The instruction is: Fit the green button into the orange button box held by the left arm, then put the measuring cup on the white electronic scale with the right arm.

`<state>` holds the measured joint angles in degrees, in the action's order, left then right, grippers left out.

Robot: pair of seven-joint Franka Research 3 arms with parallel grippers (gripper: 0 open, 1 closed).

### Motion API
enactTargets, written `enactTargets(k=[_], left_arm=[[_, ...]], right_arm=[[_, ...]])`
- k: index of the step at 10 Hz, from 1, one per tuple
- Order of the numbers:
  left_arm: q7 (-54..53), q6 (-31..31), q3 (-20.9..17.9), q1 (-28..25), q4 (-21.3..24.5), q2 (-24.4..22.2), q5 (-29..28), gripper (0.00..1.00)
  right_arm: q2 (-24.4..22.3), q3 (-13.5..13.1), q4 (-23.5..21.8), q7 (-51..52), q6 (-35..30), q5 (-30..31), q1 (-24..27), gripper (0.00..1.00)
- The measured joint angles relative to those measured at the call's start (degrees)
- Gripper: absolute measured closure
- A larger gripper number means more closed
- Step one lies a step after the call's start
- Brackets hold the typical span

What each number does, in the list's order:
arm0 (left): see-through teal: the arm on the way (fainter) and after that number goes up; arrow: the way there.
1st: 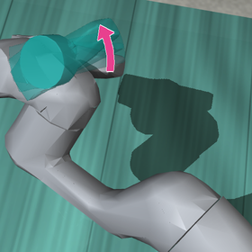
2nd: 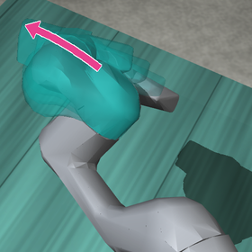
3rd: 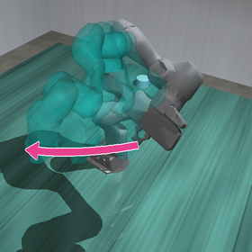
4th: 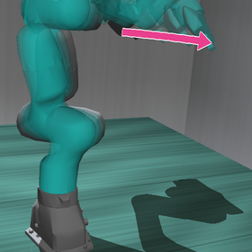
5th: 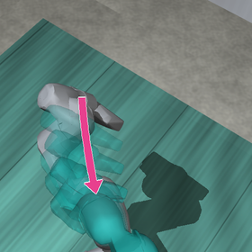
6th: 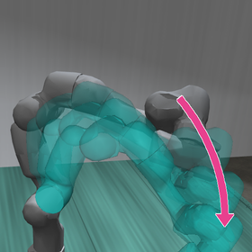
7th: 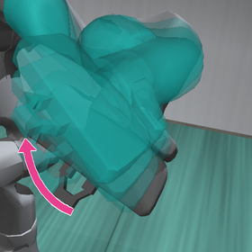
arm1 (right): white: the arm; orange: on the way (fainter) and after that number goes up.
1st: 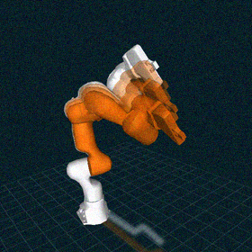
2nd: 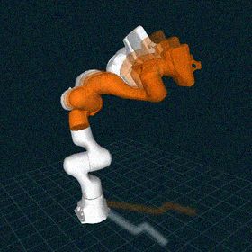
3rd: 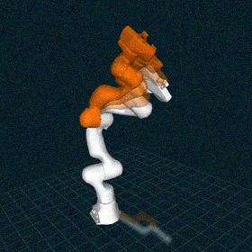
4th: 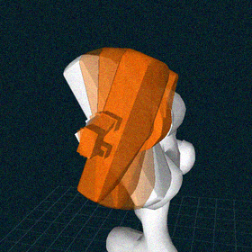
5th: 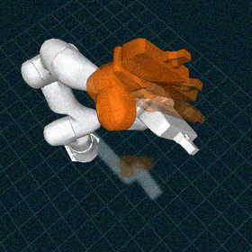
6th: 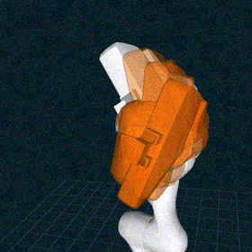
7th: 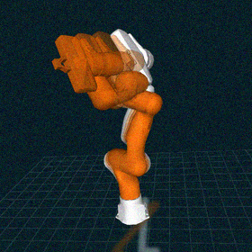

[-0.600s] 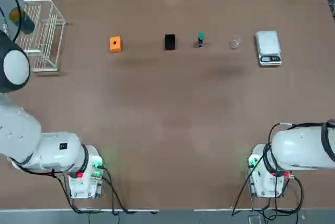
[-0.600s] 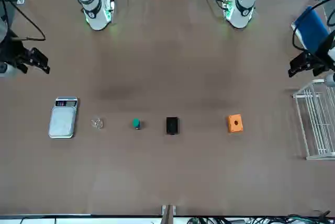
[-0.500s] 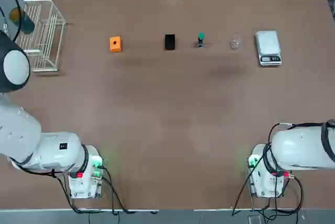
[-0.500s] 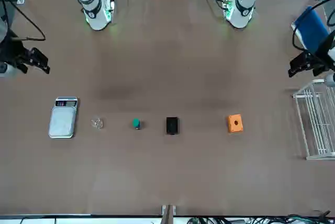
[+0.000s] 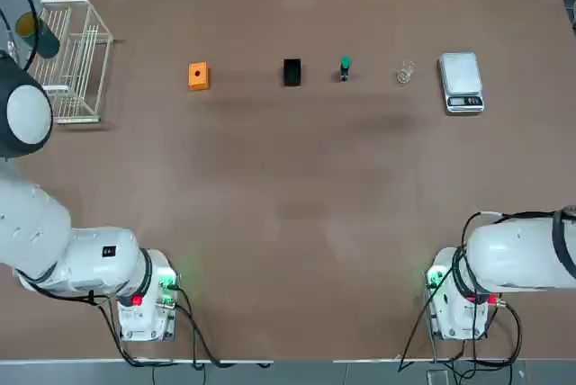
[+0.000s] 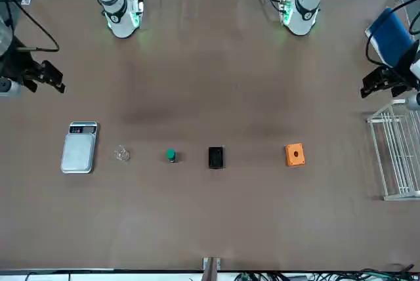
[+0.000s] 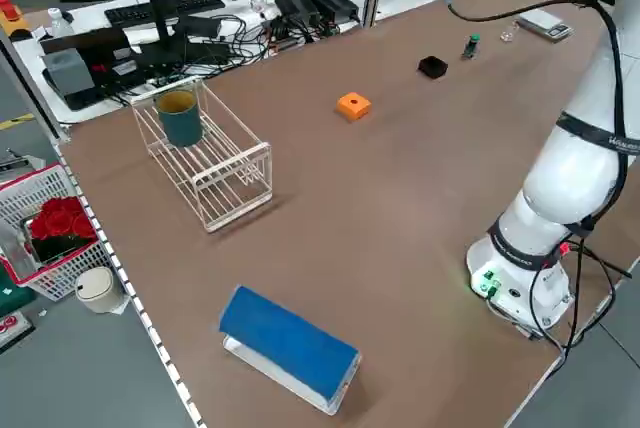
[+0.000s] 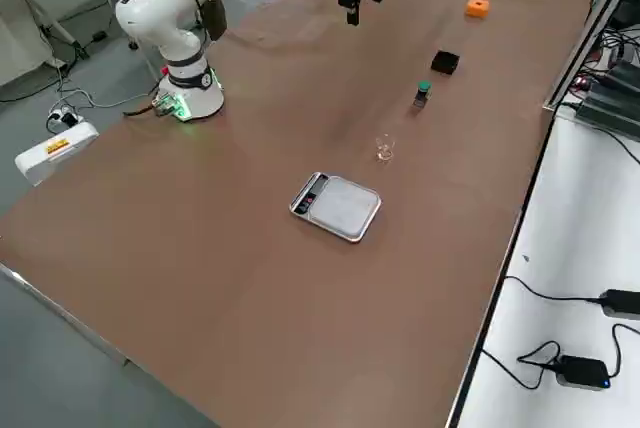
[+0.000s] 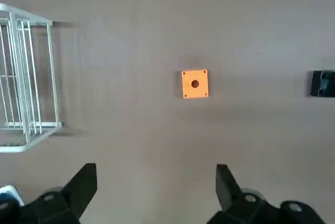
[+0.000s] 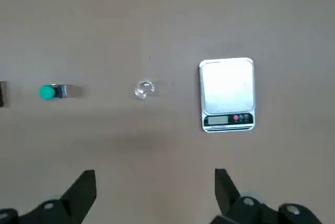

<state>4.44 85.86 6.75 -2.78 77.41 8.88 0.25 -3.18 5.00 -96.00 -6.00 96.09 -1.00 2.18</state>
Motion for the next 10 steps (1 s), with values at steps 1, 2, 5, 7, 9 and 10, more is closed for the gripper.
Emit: enactTargets(k=[1,2,5,7,9,10], left_arm=[[0.1,2.0,0.0,0.0,0.7,1.0,0.0,0.0],[0.1,3.7,0.0,0.1,1.4,2.5,0.0,0.0],[3.3,11.3,0.1,0.9,3.1,7.5,0.0,0.0],[7.7,17.0,0.1,2.9,6.1,9.5,-0.1,0.0],[8.5,22.4,0.1,4.1,9.4,11.1,-0.1,0.0],[8.6,24.1,0.1,4.3,10.5,12.1,-0.1,0.0]], right_arm=[[0.3,0.8,0.0,-2.3,1.4,-0.1,-1.3,0.0],[1.4,2.8,0.0,-5.9,3.4,-0.3,-2.1,0.0],[8.5,14.2,0.1,-19.5,12.2,-0.3,-3.2,0.0],[15.7,20.9,1.0,-28.0,18.7,2.7,-4.9,0.0],[23.6,22.0,3.8,-30.7,19.8,8.2,-7.3,0.0],[27.2,22.0,5.8,-31.1,19.9,10.4,-8.1,0.0]])
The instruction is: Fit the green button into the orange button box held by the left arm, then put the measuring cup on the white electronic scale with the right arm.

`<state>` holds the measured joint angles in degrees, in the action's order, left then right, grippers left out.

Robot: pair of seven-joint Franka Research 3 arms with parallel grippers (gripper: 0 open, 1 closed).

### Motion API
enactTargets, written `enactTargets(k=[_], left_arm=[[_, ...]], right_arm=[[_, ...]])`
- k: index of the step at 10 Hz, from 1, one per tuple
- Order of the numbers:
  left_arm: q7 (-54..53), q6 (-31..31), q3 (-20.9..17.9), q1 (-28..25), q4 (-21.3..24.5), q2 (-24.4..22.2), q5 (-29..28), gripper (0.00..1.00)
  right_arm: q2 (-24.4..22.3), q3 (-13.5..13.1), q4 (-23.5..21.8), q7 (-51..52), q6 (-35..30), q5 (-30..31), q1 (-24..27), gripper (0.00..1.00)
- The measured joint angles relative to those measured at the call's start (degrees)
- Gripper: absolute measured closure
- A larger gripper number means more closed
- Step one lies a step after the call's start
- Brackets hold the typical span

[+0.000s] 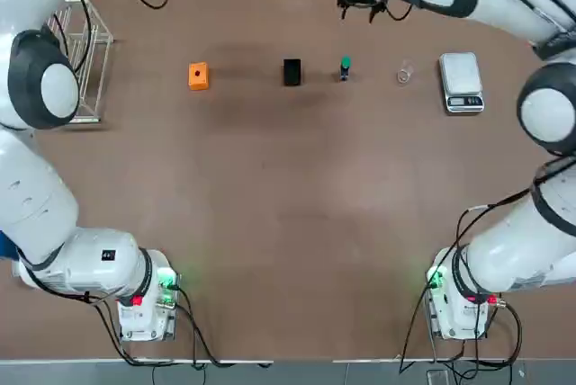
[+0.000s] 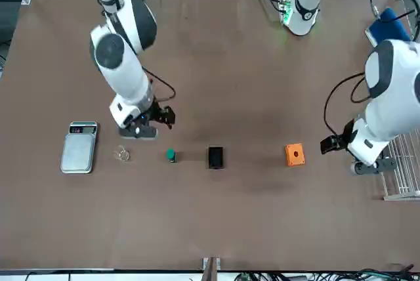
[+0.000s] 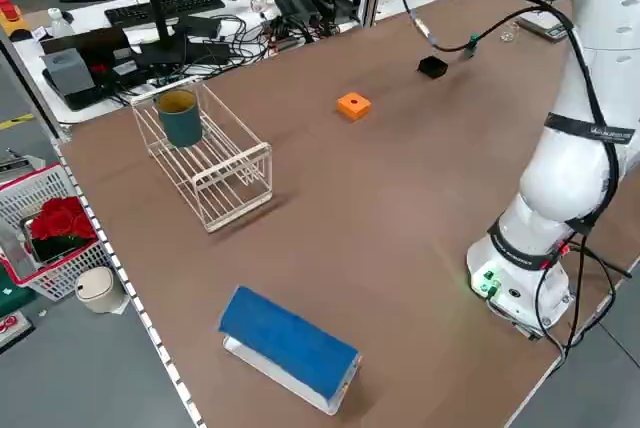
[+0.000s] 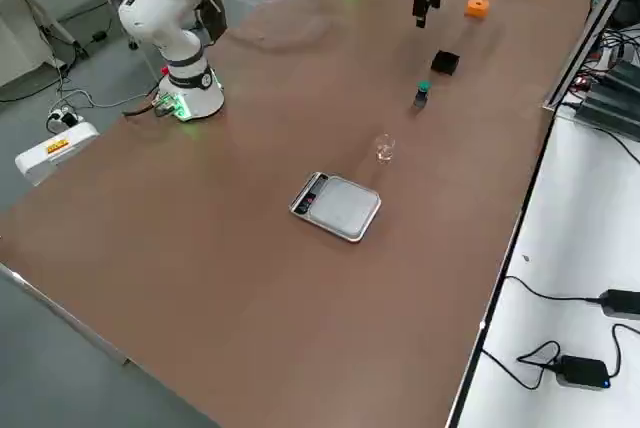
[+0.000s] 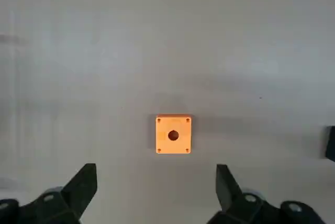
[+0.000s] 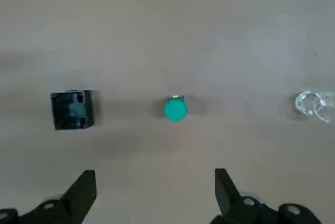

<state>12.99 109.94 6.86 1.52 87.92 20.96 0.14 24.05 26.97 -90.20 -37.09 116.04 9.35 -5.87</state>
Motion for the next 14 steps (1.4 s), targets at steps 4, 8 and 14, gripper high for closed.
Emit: enactTargets(k=[4,8,14], left_arm=[[0.7,11.9,0.0,0.8,9.6,3.1,-1.3,0.01],[0.7,26.5,0.1,2.1,22.0,3.1,-3.6,0.0],[2.8,34.9,0.0,2.4,27.9,4.1,-3.8,0.0]], right_arm=[[10.8,0.0,4.3,-11.2,0.0,12.9,-3.6,0.0],[13.9,-0.7,4.5,-12.3,5.7,15.2,-3.1,0.0],[16.6,-3.1,-1.1,-12.9,14.4,15.3,-2.9,0.0]])
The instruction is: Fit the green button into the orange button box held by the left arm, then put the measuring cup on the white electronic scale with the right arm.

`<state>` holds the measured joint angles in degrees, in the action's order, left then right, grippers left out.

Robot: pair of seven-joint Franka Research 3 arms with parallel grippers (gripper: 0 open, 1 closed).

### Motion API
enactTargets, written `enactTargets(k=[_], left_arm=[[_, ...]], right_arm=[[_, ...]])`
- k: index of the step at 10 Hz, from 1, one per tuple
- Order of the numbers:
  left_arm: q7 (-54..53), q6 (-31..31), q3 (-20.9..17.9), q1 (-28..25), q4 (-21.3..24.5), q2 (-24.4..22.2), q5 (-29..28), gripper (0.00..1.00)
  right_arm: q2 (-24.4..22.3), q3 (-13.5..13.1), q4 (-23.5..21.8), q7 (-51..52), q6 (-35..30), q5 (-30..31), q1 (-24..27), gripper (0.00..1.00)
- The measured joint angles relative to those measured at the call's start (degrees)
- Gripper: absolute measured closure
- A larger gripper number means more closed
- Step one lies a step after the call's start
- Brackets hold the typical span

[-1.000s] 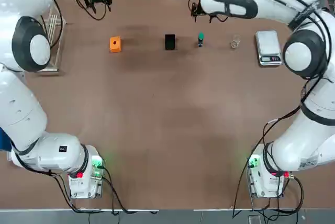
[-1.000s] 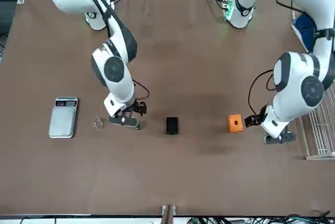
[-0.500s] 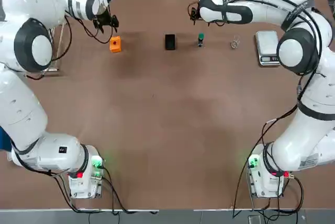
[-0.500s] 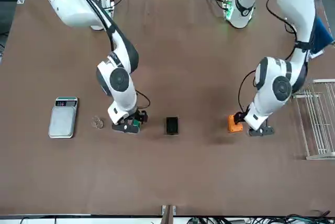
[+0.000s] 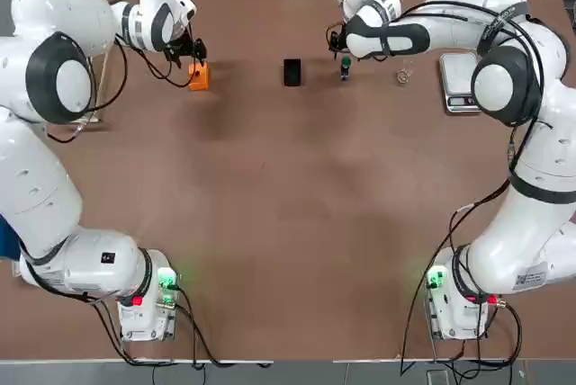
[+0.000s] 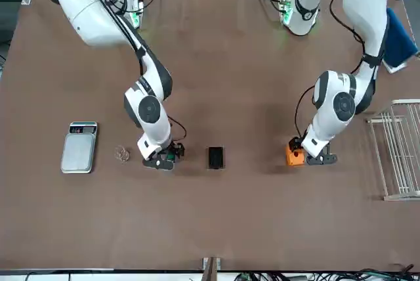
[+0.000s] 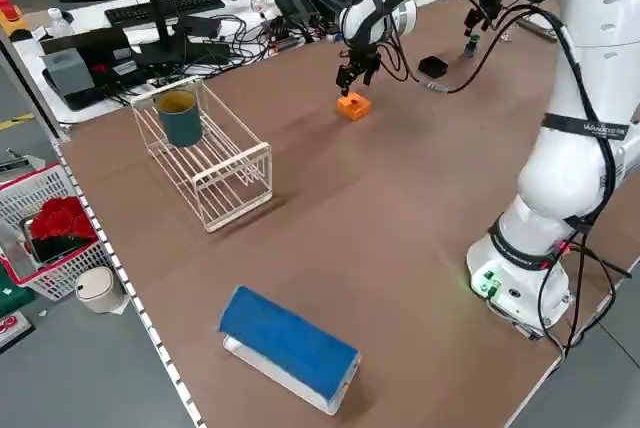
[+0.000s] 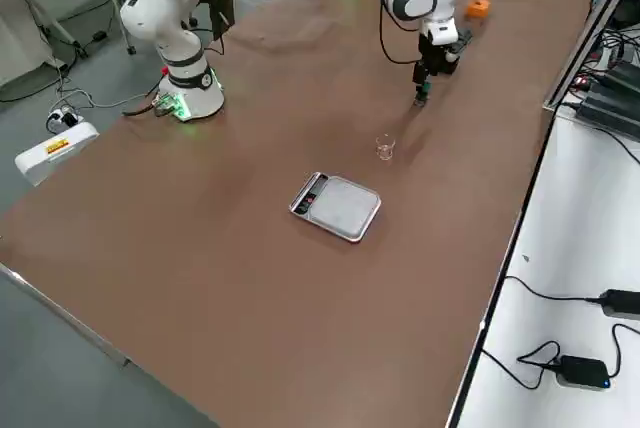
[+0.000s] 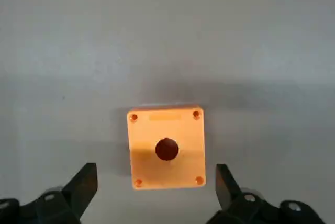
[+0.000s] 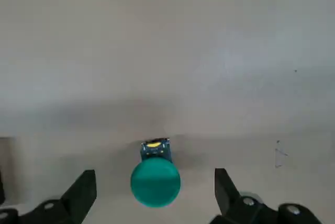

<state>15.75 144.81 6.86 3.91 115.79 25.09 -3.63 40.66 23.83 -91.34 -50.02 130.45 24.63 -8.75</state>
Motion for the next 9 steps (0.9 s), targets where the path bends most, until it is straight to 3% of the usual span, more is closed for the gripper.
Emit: enactTargets(k=[5,8,9], left_arm=[[0.6,4.3,0.1,0.0,0.0,3.6,0.0,0.0],[0.6,4.3,0.1,0.0,-0.1,3.8,0.0,0.01],[0.6,4.3,0.1,0.0,-0.1,3.9,0.0,0.01]], right_arm=[[1.3,-0.2,-1.3,-1.7,2.9,0.0,0.0,0.06],[1.6,-0.5,-1.4,-1.8,3.2,0.0,0.1,0.2],[1.6,-0.6,-1.4,-2.0,3.2,0.0,0.1,0.3]])
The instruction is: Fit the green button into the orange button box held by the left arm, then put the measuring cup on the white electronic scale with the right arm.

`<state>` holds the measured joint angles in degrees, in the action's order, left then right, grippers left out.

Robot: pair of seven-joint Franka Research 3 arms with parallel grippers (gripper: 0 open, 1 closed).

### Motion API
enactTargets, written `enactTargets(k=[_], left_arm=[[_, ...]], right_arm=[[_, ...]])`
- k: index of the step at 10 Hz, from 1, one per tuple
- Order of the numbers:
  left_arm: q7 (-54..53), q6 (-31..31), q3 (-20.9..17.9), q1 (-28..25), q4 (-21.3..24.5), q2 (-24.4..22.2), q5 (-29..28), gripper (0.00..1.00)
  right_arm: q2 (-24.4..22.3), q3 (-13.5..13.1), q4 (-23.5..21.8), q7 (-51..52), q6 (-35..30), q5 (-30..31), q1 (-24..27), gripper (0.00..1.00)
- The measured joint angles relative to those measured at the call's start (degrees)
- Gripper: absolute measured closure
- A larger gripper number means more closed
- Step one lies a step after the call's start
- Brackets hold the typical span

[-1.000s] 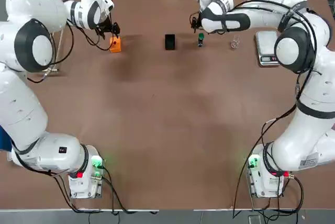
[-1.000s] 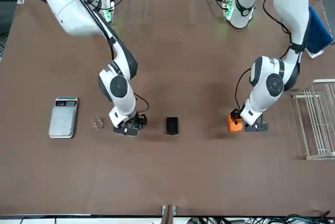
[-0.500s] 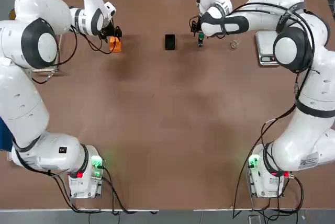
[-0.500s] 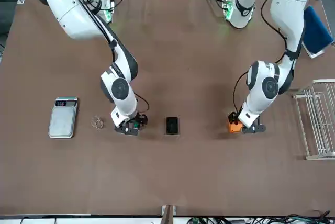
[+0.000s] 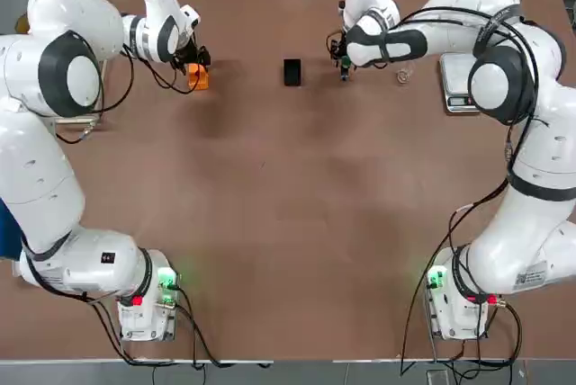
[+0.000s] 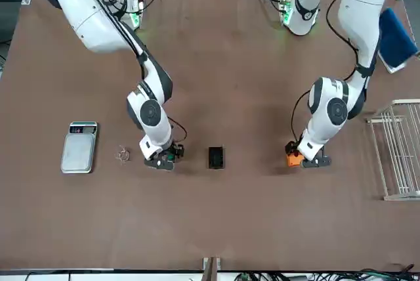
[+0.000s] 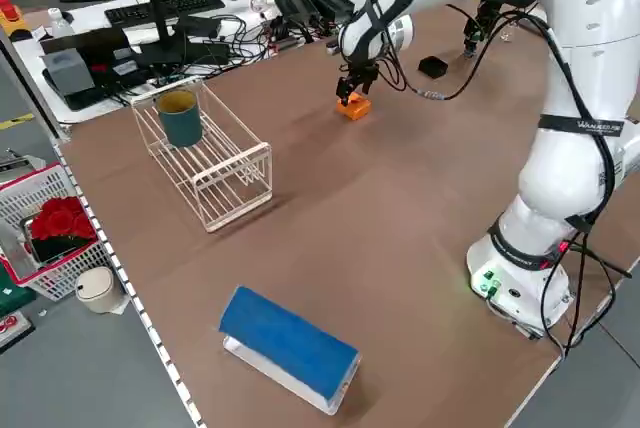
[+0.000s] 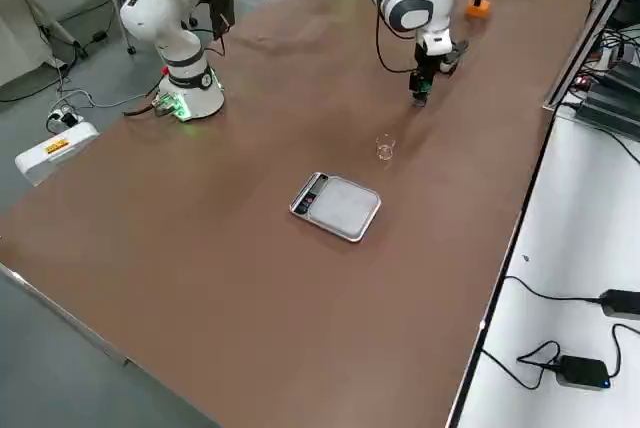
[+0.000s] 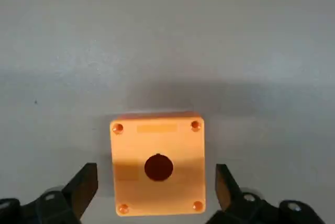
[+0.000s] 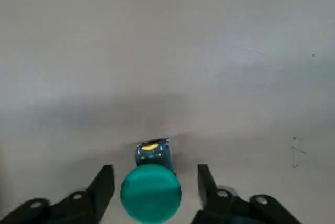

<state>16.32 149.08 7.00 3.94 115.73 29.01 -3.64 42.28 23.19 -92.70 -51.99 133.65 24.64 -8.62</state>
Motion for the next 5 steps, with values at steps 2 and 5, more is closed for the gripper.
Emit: enactTargets(k=[2,5], left_arm=[[0.0,0.0,0.0,0.0,0.0,0.6,0.0,0.01],[0.0,0.5,0.1,0.1,-0.1,1.4,0.0,0.01]], right_arm=[[0.0,-0.2,0.0,-0.1,0.0,0.0,0.1,0.38],[0.0,-0.2,0.0,-0.2,0.2,0.0,0.1,0.57]])
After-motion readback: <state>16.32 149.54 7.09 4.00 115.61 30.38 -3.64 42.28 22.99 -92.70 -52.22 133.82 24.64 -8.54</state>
